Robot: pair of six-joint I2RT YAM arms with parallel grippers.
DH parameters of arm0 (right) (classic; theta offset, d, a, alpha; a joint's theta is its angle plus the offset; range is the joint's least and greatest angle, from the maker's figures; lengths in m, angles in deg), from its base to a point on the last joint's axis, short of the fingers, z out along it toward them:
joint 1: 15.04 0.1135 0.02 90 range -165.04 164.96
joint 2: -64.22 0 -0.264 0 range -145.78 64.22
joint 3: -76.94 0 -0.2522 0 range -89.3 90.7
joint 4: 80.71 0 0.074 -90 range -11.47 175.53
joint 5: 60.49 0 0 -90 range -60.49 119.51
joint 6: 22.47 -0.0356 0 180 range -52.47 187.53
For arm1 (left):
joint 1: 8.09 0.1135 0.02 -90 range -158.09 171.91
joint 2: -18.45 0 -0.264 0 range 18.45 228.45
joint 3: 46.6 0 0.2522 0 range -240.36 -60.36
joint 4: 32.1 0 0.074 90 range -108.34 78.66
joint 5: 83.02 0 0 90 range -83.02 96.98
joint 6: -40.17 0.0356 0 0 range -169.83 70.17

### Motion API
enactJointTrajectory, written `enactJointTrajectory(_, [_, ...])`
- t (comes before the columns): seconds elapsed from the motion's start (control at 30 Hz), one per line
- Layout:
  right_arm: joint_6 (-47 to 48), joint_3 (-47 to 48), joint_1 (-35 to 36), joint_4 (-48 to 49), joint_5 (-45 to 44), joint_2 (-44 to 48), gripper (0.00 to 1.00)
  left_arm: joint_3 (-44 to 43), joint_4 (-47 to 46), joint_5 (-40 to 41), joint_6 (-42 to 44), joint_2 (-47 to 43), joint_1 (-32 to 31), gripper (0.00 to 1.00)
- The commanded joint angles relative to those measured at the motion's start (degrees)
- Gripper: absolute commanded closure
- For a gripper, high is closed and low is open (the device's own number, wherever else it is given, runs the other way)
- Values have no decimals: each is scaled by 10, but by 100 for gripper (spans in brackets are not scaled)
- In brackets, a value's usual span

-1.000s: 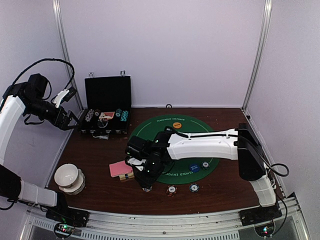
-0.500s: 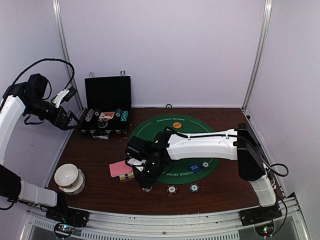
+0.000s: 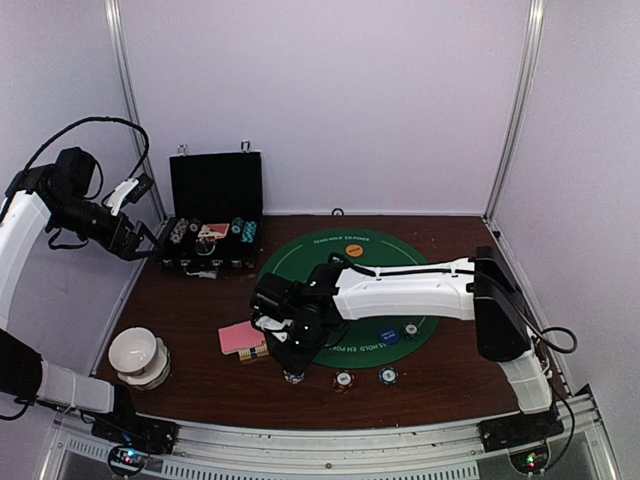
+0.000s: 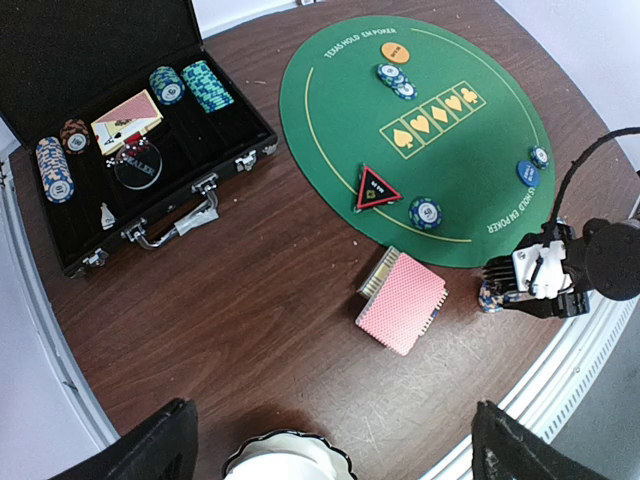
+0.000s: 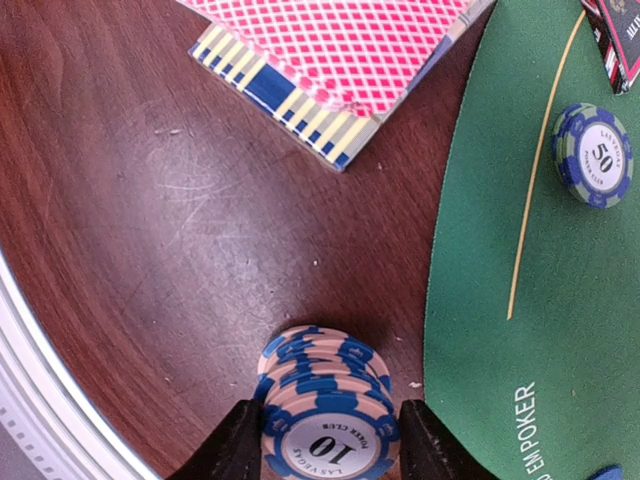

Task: Distribute texas hold em gaming equipment

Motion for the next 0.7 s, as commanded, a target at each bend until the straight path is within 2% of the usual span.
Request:
enactJointTrajectory(0.0, [6,-5,6,2,-15,-10,51,-12,4,-5,6,-6,3,3])
enactJointTrajectory(0.17, [6,-8,7,10,1,-4,58,-11,4,-5,6,-7,3,2])
enactJointTrajectory(0.3, [5,-12,7,16,5,6,78,-12,4,-4,6,-7,3,2])
enactJointTrajectory(0.4, [6,-10,6,15,-1,17,87,-12,4,-3,6,-6,3,3])
enactJointTrajectory(0.67, [15,23,-4,-15,-31,56,97,-12,4,-2,6,-9,3,2])
